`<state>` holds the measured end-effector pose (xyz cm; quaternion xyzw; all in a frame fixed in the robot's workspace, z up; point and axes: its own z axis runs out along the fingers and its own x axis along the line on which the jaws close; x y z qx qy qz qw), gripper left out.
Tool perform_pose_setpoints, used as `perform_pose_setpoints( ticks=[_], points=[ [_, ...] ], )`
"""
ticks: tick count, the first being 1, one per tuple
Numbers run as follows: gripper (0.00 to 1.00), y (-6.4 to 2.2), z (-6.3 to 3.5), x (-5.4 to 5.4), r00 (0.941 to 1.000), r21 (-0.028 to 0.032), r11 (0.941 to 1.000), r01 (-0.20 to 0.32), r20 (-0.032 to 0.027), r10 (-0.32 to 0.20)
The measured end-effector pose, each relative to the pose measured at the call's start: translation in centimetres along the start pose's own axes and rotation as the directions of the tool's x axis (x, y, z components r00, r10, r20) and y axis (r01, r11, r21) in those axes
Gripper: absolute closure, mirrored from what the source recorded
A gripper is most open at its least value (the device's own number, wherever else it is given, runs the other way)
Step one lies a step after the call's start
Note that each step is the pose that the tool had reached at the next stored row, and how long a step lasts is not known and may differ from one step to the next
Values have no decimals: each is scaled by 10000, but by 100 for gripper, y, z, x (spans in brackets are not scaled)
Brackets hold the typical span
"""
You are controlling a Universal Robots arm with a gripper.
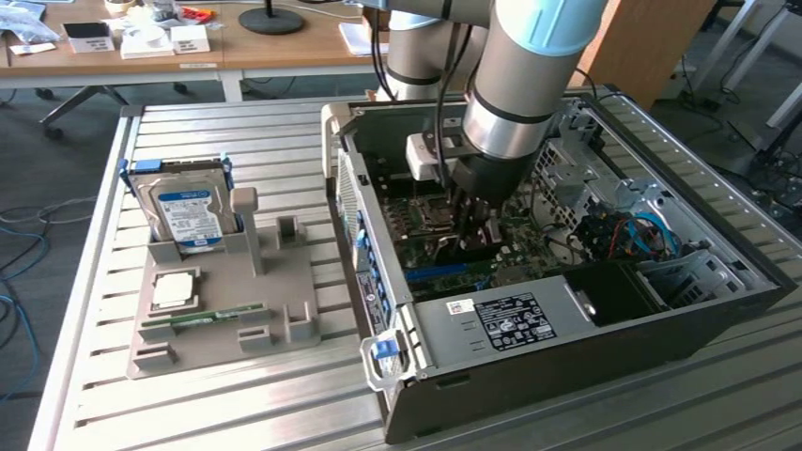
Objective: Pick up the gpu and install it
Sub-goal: 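Insert the gpu into the slot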
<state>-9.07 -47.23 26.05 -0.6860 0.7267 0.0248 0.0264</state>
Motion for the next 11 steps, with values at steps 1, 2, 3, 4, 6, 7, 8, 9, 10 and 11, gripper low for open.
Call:
perform_pose_setpoints(
  ticks=[1, 2, 3, 4, 6, 7, 8, 9, 10, 11],
  points=[
    [73, 4, 0, 0, 10000, 0, 10000, 0, -1, 0],
    [73, 7, 0, 0, 10000, -1, 10000, 0, 0, 0],
    [73, 9, 0, 1, 10000, 0, 10000, 0, 0, 0],
    [73, 10, 0, 1, 10000, 0, 10000, 1, 0, -1],
    [73, 13, 0, 1, 10000, 0, 10000, 0, -1, 0],
    [73, 15, 0, 1, 10000, 0, 10000, -1, 0, 1],
    [73, 18, 0, 1, 10000, 0, 10000, -1, 0, 1],
    [73, 20, 0, 1, 10000, 0, 10000, -1, 0, 1],
    [73, 23, 0, 1, 10000, 0, 10000, -1, 0, 1],
    [73, 25, 0, 2, 10000, 0, 10000, 0, 0, 0]
  ],
)
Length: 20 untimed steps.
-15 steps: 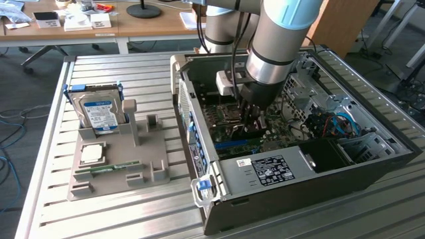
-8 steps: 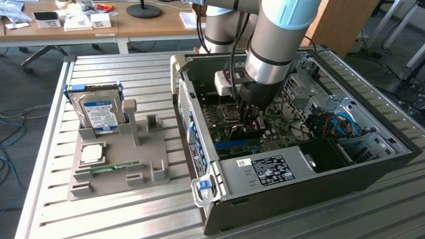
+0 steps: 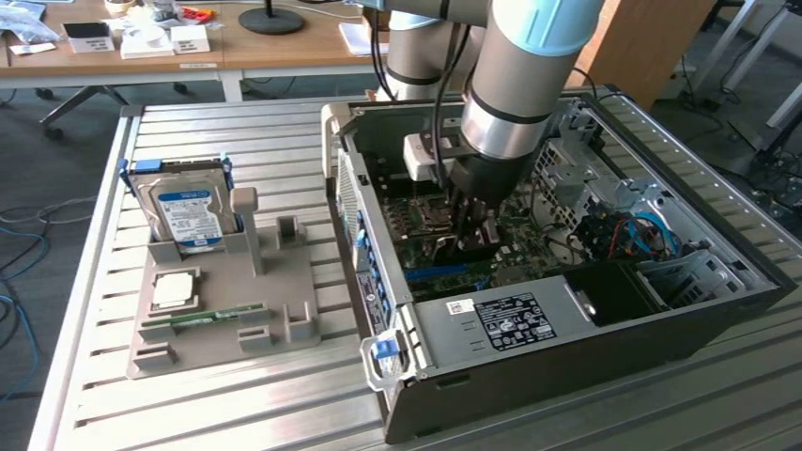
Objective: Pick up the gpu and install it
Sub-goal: 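Insert the gpu into the slot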
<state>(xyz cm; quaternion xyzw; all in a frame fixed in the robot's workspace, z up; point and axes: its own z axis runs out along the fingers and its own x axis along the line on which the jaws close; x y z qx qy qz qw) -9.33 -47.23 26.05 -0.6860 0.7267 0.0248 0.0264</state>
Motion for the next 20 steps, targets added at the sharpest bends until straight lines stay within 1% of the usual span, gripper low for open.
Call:
perform_pose_setpoints(
  ticks=[7, 12, 20],
  points=[
    [73, 13, 0, 1, 10000, 0, 10000, 1, 0, -1],
    [73, 15, 31, 3, 10000, 0, 10000, 0, 0, 0],
    [73, 24, 48, 5, 10000, 2, 10000, 1, 4, -1]
  ],
)
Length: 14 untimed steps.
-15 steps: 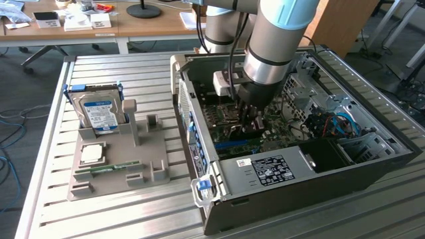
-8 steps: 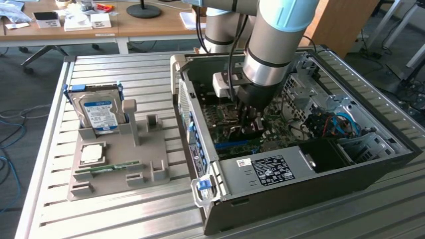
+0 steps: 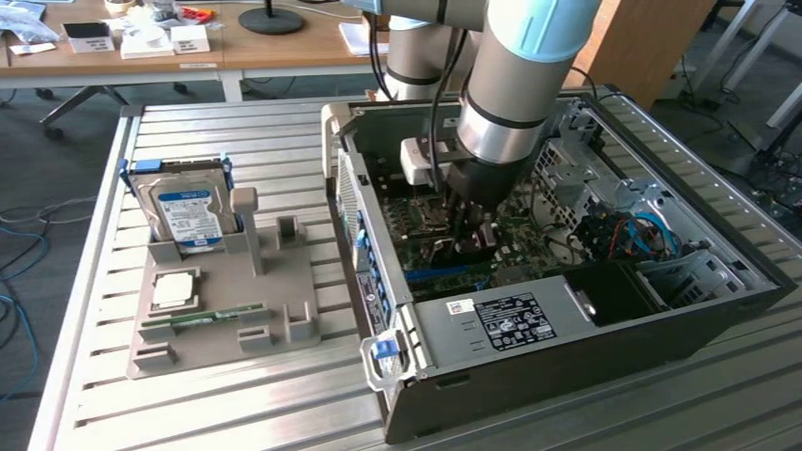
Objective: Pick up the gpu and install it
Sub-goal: 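Insert the gpu into the slot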
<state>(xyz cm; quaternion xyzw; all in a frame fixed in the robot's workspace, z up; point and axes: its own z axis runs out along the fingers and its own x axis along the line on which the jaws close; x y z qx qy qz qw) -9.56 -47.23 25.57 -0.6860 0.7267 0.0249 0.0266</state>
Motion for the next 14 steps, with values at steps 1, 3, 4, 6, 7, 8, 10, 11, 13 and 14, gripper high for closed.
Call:
perform_pose_setpoints(
  ticks=[1, 3, 4, 6, 7, 8, 10, 11, 13, 14],
  points=[
    [73, 0, 7, 1, 10000, -2, 10000, 0, -3, 0],
    [73, 1, 15, 2, 10000, -2, 10000, -1, -4, 1],
    [73, 2, 16, 2, 10000, -3, 10000, -1, -6, 1],
    [73, 2, 17, 2, 10000, -3, 10000, -1, -6, 1],
    [73, 2, 17, 2, 10000, -2, 10000, -1, -5, 1],
    [73, 2, 18, 2, 10000, -2, 10000, -1, -4, 1],
    [73, 8, 26, 2, 10000, 1, 10000, -4, 0, 4],
    [73, 10, 28, 3, 10000, 0, 10000, -3, -3, 3],
    [73, 10, 28, 3, 10000, -2, 10000, -1, -4, 1],
    [73, 10, 28, 3, 10000, -2, 10000, -2, -4, 2]
  ],
)
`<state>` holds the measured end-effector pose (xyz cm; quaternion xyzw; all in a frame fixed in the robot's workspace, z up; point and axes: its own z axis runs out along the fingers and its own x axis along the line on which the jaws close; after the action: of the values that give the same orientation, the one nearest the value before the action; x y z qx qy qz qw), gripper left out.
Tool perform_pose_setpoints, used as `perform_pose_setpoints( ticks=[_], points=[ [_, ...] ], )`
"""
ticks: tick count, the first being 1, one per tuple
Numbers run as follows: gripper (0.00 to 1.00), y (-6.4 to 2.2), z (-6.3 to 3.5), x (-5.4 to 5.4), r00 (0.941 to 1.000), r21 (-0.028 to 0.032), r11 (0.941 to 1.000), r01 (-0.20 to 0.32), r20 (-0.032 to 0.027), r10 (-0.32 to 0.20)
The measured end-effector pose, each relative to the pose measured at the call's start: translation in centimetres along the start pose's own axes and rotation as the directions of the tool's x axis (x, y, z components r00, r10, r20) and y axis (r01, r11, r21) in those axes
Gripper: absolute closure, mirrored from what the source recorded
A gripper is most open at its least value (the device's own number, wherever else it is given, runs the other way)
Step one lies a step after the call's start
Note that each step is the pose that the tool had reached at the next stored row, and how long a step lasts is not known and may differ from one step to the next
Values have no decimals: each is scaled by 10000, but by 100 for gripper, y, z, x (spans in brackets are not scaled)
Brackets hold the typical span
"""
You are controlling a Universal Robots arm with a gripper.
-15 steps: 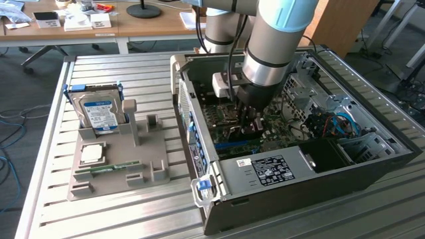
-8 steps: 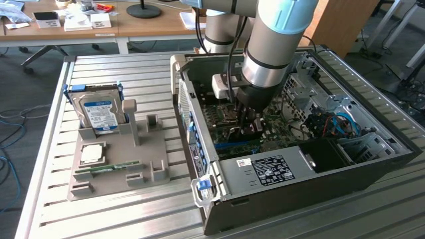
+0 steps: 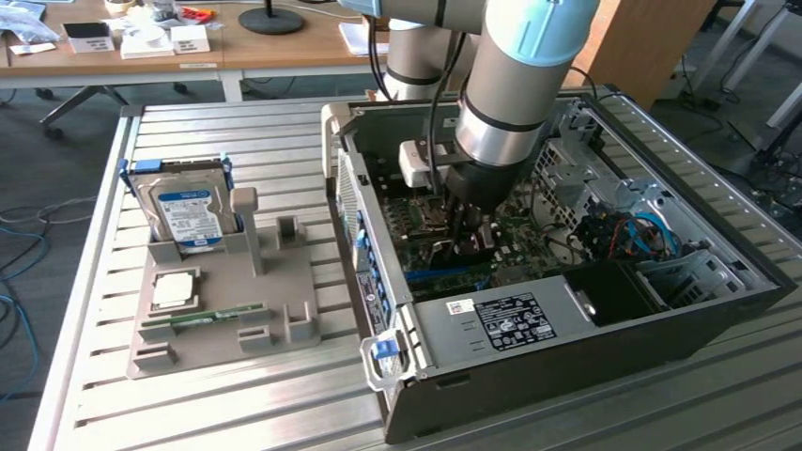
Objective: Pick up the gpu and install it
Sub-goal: 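Insert the gpu into the slot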
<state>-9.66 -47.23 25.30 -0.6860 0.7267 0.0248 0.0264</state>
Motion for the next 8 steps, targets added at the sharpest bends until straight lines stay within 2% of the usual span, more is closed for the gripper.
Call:
perform_pose_setpoints(
  ticks=[8],
  points=[
    [73, 0, 21, 2, 10000, -1, 10000, 1, -1, -1]
  ],
)
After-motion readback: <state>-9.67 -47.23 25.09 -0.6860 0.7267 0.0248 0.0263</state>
